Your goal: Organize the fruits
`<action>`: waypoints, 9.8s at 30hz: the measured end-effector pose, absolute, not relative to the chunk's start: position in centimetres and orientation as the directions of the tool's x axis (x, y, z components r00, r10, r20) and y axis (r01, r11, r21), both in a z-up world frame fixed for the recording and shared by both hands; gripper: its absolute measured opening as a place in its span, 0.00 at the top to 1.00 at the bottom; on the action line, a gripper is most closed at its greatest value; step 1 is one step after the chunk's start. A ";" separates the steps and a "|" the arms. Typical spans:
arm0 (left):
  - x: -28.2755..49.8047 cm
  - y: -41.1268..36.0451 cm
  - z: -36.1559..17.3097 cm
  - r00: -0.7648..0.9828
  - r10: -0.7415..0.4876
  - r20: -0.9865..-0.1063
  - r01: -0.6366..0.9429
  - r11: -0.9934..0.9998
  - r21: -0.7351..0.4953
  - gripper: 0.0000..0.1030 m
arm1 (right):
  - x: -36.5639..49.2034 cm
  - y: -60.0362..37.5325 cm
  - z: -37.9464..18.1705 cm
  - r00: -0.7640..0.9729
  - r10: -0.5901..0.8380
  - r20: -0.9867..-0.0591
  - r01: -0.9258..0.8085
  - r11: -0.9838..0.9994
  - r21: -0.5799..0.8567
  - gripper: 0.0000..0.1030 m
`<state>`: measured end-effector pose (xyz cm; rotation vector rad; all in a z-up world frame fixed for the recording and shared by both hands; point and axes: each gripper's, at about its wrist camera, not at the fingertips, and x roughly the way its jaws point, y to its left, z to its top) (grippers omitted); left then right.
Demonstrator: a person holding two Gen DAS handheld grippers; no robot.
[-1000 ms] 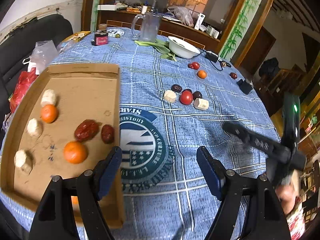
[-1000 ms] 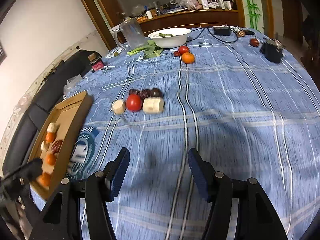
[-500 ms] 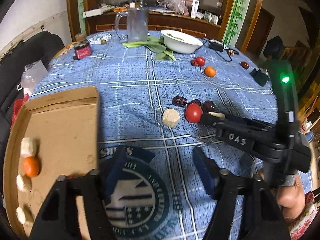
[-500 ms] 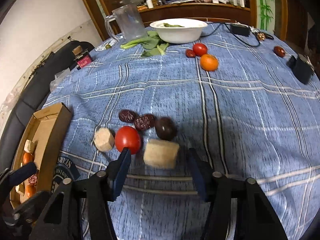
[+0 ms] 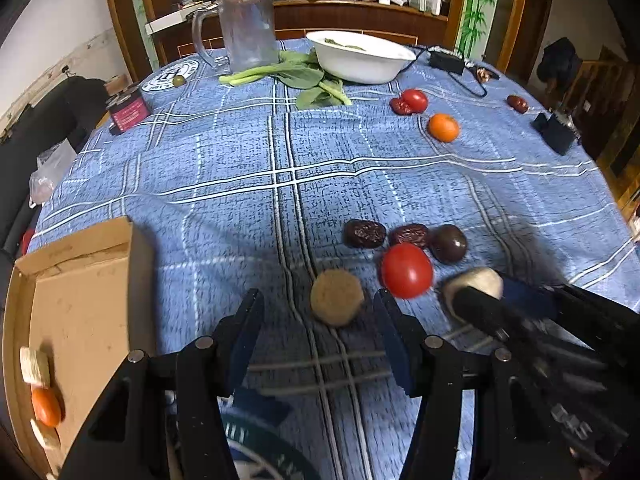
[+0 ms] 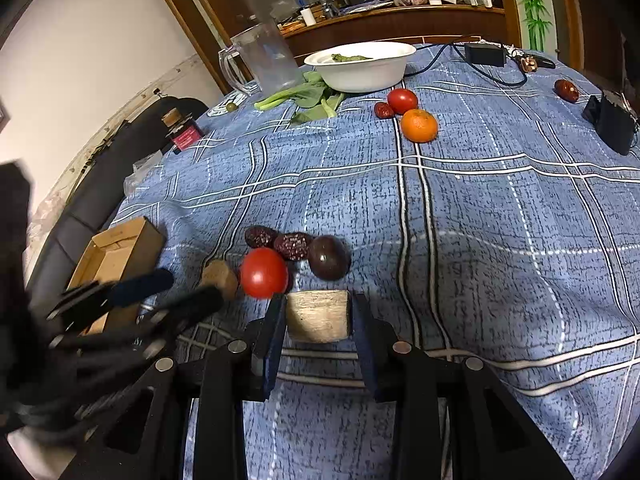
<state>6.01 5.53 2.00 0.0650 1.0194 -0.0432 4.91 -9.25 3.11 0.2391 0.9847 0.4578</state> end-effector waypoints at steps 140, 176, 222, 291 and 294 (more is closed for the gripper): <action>2.5 4.3 4.2 0.588 -0.132 -0.798 0.051 0.991 -0.126 0.25 | 8.6 -11.3 3.5 0.537 0.405 -0.740 -0.210 0.914 0.347 0.73; 5.7 6.5 1.9 0.652 -0.192 -0.734 -0.026 0.961 -0.274 0.72 | 9.3 -9.5 2.6 0.521 0.365 -0.772 -0.281 0.927 0.249 0.70; 1.4 30.6 4.5 0.582 -0.118 -0.805 -0.294 0.892 -0.343 0.54 | 6.4 13.4 6.3 0.208 0.654 -0.727 -0.490 0.713 0.501 0.76; 0.1 5.5 8.1 0.782 0.102 -0.615 -0.011 0.989 0.150 0.31 | 9.2 -8.8 3.1 0.562 0.273 -0.781 -0.219 0.959 0.178 0.67; 0.3 5.3 8.0 0.777 0.102 -0.622 -0.009 0.989 0.151 0.31 | 9.1 -8.9 3.1 0.563 0.275 -0.779 -0.218 0.959 0.181 0.69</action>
